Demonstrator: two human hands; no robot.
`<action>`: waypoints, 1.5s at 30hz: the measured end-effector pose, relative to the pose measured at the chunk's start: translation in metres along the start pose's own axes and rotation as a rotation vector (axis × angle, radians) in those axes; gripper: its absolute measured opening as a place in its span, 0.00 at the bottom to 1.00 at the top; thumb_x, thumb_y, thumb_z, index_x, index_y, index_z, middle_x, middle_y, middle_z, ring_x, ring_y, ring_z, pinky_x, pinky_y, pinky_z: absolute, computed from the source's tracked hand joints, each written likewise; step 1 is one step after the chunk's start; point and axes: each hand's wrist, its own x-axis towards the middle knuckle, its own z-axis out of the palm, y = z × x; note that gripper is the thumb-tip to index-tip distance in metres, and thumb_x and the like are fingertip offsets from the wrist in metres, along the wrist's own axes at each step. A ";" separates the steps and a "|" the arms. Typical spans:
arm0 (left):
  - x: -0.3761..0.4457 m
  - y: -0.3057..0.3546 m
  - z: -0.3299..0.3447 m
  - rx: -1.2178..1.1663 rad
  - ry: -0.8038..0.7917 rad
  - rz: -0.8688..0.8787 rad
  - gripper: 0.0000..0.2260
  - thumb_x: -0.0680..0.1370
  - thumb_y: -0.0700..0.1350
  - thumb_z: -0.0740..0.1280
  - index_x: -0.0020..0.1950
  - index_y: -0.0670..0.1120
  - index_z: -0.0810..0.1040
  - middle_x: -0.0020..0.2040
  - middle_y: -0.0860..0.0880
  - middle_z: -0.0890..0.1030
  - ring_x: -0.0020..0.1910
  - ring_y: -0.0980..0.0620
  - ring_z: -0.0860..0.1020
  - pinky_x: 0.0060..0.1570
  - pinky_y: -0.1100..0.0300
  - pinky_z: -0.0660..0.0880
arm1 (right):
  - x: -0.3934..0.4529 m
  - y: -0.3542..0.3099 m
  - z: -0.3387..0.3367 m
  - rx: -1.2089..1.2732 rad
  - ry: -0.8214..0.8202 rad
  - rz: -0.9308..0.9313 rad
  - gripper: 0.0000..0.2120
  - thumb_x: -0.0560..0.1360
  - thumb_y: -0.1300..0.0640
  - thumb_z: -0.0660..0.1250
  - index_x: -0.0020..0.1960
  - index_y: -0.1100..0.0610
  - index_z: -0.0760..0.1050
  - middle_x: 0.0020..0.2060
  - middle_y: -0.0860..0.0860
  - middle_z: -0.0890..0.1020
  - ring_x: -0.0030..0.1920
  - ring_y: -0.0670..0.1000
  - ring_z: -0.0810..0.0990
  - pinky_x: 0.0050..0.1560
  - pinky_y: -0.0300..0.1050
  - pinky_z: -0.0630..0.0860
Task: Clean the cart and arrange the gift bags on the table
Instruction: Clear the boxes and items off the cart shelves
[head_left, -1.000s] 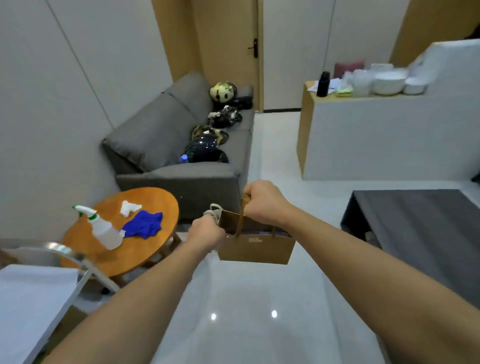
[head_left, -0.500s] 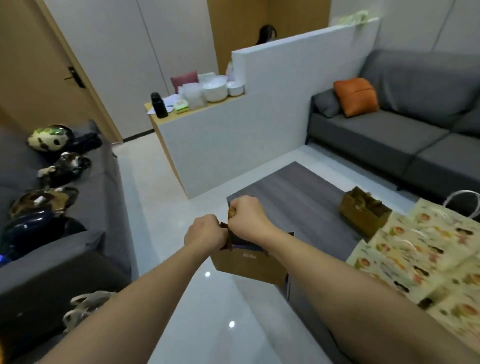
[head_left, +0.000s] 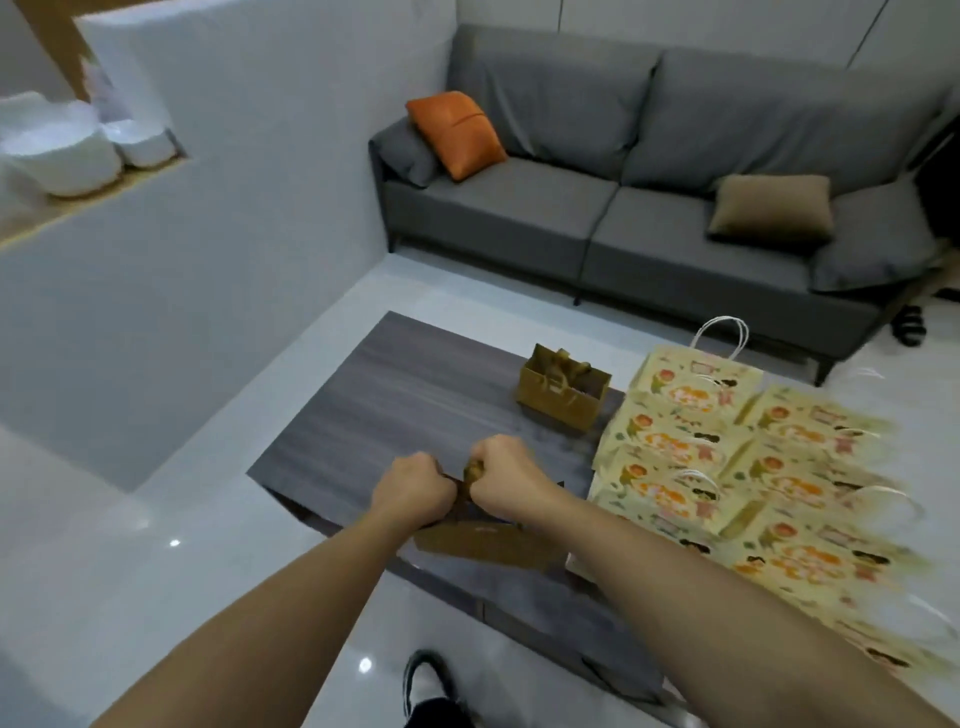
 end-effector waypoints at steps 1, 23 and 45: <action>0.014 0.004 -0.004 0.009 -0.036 0.024 0.07 0.75 0.45 0.65 0.44 0.43 0.80 0.42 0.44 0.81 0.40 0.46 0.79 0.37 0.55 0.75 | 0.011 0.003 -0.004 -0.008 0.002 0.040 0.13 0.68 0.70 0.64 0.30 0.57 0.67 0.28 0.54 0.71 0.31 0.54 0.71 0.27 0.47 0.63; 0.202 0.089 0.002 0.201 -0.161 0.018 0.10 0.80 0.50 0.63 0.58 0.50 0.79 0.55 0.46 0.81 0.54 0.44 0.79 0.53 0.52 0.78 | 0.216 0.131 -0.057 -0.008 0.048 0.279 0.07 0.73 0.58 0.71 0.50 0.57 0.81 0.48 0.56 0.83 0.50 0.58 0.82 0.51 0.54 0.82; 0.231 0.183 0.001 0.327 -0.236 0.312 0.05 0.80 0.48 0.64 0.48 0.49 0.77 0.46 0.48 0.80 0.46 0.48 0.77 0.42 0.56 0.71 | 0.199 0.177 -0.073 0.009 0.154 0.437 0.22 0.75 0.48 0.68 0.67 0.52 0.72 0.59 0.54 0.79 0.61 0.60 0.74 0.61 0.55 0.73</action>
